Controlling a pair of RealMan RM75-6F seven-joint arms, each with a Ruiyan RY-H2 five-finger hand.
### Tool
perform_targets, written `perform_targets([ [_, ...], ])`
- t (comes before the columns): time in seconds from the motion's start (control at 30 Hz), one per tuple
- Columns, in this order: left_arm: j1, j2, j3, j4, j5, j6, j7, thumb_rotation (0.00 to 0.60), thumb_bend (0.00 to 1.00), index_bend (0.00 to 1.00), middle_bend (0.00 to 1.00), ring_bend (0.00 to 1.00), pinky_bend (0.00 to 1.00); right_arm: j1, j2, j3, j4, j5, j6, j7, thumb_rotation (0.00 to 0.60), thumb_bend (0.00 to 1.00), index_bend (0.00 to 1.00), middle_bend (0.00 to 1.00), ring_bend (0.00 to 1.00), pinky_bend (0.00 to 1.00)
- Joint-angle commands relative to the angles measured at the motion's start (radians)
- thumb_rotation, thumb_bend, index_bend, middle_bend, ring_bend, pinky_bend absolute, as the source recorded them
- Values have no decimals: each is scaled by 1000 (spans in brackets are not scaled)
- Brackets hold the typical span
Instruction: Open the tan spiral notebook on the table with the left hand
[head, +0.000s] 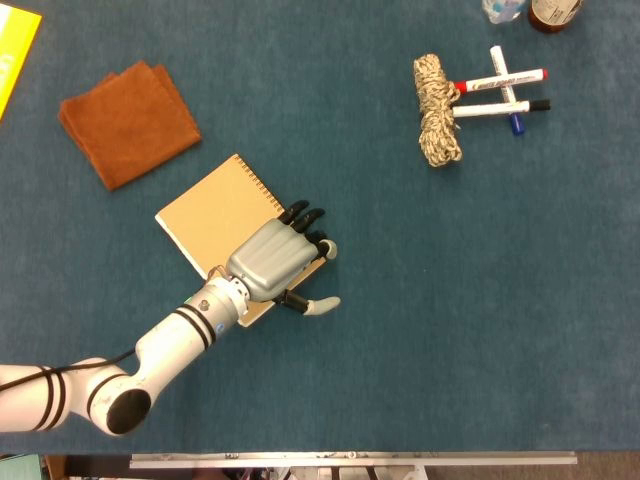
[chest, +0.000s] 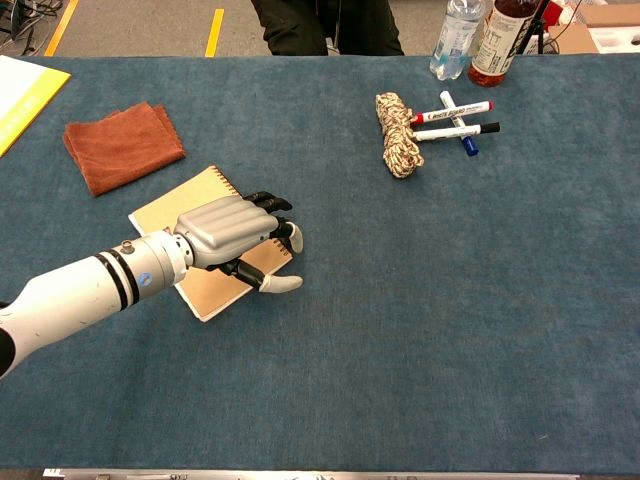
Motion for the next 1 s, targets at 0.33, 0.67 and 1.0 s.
perform_targets([
  [0.33,50,113,69,-70,65,49,-29,52,204,276,288,30,0,0,-1,-1,-18,-17,10,-14,600,185,258,242,151,280],
  [0.67,109,219,129,-105,145,87,-128,52,204,276,288,30,0,-5,6,-2,-48,-33,32,-35,600,186,258,242,151,280],
  [1.0,115,218,83,-121,229,131,-209,52,204,257,265,30,0,-8,0,-3,-40,-28,30,-27,600,186,258,242,151,280],
])
